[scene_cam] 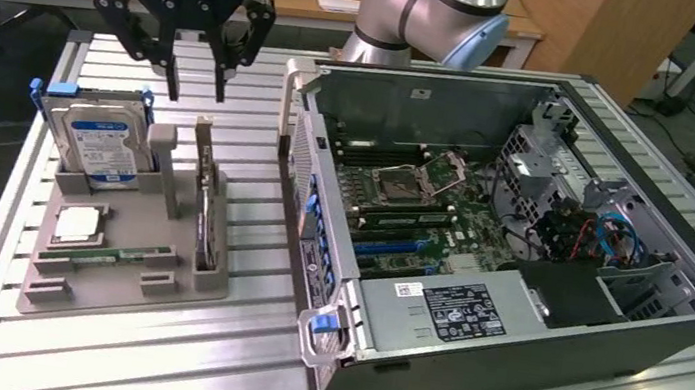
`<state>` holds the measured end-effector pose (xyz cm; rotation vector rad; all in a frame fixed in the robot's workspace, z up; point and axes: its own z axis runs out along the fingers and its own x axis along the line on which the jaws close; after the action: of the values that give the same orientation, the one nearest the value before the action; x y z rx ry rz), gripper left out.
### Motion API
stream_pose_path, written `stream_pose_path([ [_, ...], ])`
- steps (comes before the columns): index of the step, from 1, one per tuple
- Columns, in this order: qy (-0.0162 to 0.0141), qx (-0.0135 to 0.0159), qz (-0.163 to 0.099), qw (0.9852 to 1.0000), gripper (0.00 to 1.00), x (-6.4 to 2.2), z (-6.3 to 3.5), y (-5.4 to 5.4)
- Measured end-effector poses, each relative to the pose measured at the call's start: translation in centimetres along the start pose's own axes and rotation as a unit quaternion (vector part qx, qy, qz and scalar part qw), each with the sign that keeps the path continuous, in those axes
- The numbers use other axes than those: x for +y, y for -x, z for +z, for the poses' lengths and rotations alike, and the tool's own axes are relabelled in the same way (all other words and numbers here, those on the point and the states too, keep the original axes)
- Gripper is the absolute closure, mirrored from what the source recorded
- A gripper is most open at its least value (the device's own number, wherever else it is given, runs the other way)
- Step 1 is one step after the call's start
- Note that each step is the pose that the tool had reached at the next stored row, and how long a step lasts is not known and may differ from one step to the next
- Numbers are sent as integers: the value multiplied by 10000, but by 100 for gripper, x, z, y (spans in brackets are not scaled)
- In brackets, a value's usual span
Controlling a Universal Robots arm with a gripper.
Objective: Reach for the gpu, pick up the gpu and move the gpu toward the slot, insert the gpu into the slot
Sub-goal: 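Pick up the gpu and move the gpu toward the slot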
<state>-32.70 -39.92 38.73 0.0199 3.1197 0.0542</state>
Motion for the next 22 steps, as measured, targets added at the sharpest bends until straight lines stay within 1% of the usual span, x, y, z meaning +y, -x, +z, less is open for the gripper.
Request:
stream_pose_path([
  [6, 0, 0, -2, 10000, 53, -30, 104, -12],
  [12, 3, 4, -142, 9999, 53, -67, 157, -26],
  [15, 3, 5, -146, 9999, 53, -70, 199, -27],
  [22, 3, 5, -147, 9999, 53, -72, 260, -28],
])
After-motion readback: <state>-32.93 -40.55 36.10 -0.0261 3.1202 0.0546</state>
